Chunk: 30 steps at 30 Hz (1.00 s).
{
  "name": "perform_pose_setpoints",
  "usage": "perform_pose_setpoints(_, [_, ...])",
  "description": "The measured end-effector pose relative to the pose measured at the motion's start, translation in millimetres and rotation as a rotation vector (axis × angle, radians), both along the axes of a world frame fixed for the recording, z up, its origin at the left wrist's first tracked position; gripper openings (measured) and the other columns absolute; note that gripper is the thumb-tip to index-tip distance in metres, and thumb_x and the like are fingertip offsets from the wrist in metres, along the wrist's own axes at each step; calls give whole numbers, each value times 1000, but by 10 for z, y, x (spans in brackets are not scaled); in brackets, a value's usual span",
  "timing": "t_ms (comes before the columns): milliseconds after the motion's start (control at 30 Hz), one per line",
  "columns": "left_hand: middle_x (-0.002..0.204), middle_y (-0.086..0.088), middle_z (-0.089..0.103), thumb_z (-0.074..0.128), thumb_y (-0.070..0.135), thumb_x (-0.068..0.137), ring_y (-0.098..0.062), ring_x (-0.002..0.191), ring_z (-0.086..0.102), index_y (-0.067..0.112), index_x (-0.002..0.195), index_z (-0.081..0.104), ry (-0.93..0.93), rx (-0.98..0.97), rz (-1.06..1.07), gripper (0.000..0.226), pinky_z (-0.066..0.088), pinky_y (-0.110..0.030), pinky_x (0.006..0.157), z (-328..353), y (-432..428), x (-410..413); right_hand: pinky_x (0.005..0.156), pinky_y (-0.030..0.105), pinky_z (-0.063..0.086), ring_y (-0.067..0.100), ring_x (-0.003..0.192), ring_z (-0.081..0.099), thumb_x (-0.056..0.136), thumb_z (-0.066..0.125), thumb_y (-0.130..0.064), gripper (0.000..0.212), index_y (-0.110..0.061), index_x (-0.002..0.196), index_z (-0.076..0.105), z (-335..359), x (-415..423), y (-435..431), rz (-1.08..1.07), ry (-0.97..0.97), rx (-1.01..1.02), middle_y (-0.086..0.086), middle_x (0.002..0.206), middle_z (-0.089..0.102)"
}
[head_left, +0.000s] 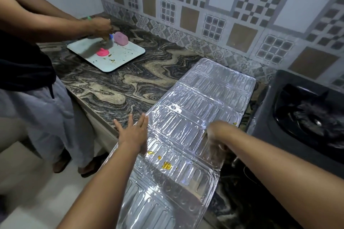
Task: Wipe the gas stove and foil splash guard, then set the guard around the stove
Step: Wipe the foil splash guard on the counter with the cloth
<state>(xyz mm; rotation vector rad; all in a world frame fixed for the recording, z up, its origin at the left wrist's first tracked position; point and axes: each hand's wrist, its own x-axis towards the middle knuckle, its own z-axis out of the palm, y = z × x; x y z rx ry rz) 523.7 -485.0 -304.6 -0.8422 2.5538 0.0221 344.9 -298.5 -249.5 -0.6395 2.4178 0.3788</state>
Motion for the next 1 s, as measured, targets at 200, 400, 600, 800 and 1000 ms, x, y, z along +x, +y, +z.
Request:
perform_pose_setpoints(200, [162,5,-25,68,33,84,-40,150,-12,18,153,-24,25,1,6,116,1,-82,105,-63,-14,-5,41,27,43,20,59,59,88,58,7,46,0,134,57,353,-653,-137,-97,205,-108,19,111,62])
perform_pose_setpoints(400, [162,5,-25,63,25,88,-38,151,-12,19,153,-23,77,-4,21,108,-3,-81,106,-130,-22,-2,90,39,50,34,129,53,93,53,-12,48,-6,141,51,-37,-1194,-42,-19,312,31,16,148,48])
perform_pose_setpoints(600, [161,5,-28,64,27,88,-38,151,-13,19,152,-25,90,7,18,110,-3,-81,106,-146,-30,4,83,13,45,35,141,38,101,49,-4,68,7,154,8,-297,-964,-202,-225,81,-24,21,161,19])
perform_pose_setpoints(800, [160,7,-29,61,25,89,-38,151,-13,18,152,-25,75,17,9,107,0,-81,106,-118,-24,5,107,47,44,40,136,44,84,69,-14,96,-1,158,9,-591,-896,-197,-347,119,-91,22,154,33])
perform_pose_setpoints(1000, [161,7,-28,61,24,89,-37,151,-14,18,152,-26,59,20,9,107,0,-81,107,-72,-22,-5,114,55,31,45,147,20,94,51,-6,74,-11,156,11,-653,-415,-143,-335,119,-229,24,160,16])
